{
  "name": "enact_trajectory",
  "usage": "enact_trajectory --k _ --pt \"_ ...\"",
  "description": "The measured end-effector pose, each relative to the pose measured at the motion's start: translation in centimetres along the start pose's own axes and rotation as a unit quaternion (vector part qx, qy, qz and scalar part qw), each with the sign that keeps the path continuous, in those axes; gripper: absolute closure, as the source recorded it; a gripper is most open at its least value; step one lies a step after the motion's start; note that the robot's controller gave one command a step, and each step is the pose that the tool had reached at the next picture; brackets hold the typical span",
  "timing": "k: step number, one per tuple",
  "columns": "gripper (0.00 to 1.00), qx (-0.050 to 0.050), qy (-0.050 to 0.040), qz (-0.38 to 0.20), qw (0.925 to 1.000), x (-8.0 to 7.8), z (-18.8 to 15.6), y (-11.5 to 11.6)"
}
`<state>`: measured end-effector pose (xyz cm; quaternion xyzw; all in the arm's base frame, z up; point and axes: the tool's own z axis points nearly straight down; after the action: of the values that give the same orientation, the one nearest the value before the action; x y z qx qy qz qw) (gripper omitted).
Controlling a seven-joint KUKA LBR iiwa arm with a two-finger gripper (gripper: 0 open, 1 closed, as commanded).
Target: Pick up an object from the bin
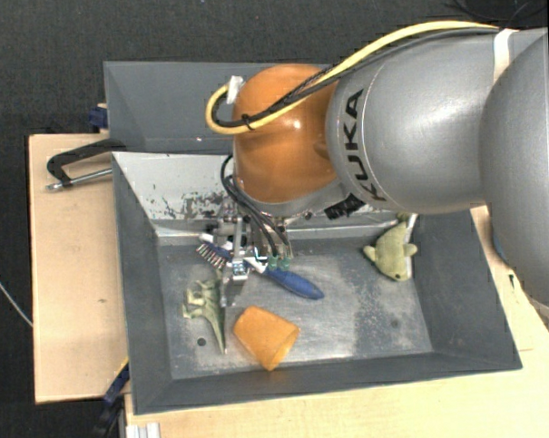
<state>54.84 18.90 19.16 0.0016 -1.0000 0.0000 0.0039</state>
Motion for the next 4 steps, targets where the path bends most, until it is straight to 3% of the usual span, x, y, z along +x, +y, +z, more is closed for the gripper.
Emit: enact_trajectory --k 1,3,4 --pt "0.00 -0.004 -0.0150 0.002 0.9999 -2.7 6.5 -4.3" --pt "0.00 -0.005 -0.0143 -0.035 0.9993 -2.8 7.2 -4.7" --pt "0.00 -0.007 -0.0249 -0.109 0.9937 -2.2 7.5 -7.2"
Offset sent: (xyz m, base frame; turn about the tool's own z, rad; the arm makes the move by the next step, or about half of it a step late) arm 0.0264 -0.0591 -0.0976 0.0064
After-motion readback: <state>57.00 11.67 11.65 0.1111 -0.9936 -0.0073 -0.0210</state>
